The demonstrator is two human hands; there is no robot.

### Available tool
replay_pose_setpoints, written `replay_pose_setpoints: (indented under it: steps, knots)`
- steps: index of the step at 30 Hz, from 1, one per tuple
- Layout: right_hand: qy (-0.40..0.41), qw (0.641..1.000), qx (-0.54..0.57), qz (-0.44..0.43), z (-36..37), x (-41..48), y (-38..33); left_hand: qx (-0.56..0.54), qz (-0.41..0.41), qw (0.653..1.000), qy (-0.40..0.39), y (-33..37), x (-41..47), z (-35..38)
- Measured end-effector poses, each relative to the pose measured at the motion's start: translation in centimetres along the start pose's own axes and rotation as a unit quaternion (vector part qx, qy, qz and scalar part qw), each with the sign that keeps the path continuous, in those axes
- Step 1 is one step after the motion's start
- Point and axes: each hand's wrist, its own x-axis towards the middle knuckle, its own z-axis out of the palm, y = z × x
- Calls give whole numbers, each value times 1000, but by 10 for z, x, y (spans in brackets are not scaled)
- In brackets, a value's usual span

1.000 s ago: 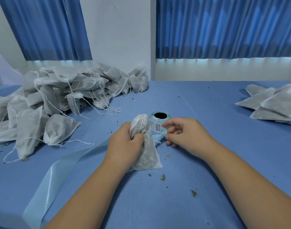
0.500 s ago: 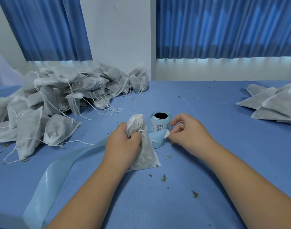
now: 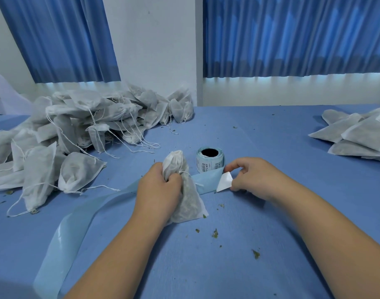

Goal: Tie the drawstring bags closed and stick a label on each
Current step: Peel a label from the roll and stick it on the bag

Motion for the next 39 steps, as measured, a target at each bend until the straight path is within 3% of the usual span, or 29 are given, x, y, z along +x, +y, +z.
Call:
replay_pose_setpoints:
  steps: [10,16,20,24,31,35,39]
  knots:
    - [-67,997,20,17,-33,-8,12,0,12,1000,3,-2,0,-1]
    - [-120,976,180,-26,-57,-18,32,-63,109,992,-17,8,-12,-1]
    - [-114,965,229,-56,-66,-18,31,-79,201,976,-16,21,-29,-3]
    - [-111,957,258,-80,-70,-21,28,-67,223,972,-18,28,-32,0]
    - [-96,958,257,-81,-75,-24,28,48,124,991,-9,19,-15,2]
    - [-91,965,238,-69,-71,-24,27,24,77,997,-3,24,-11,-5]
    - [-93,965,234,-77,-67,-26,24,-24,89,995,-22,37,-13,-6]
